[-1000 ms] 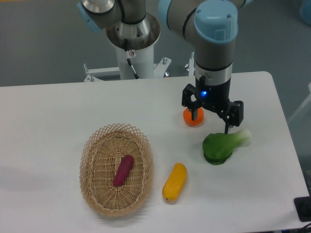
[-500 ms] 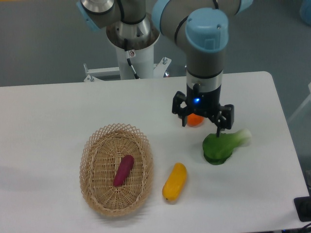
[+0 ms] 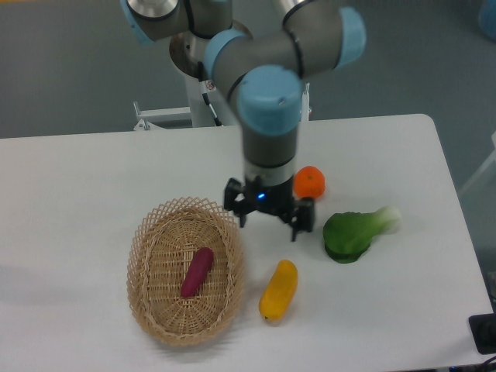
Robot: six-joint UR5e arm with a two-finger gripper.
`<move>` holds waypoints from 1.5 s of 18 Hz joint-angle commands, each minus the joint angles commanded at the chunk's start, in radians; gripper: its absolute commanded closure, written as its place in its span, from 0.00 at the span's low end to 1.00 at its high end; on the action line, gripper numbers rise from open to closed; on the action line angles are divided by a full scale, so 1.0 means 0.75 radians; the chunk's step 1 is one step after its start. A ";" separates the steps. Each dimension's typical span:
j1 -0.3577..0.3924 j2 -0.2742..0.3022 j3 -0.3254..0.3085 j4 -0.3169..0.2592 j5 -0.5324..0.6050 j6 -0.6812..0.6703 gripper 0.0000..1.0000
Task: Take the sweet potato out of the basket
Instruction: 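Move the open gripper over the basket and lower onto the purple sweet potato, then close the gripper around the purple sweet potato in the basket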
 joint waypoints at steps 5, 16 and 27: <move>-0.106 -0.096 -0.019 0.068 0.024 -0.112 0.00; -0.154 -0.192 -0.100 0.146 0.051 -0.117 0.00; -0.164 -0.221 -0.098 0.207 0.098 -0.060 0.64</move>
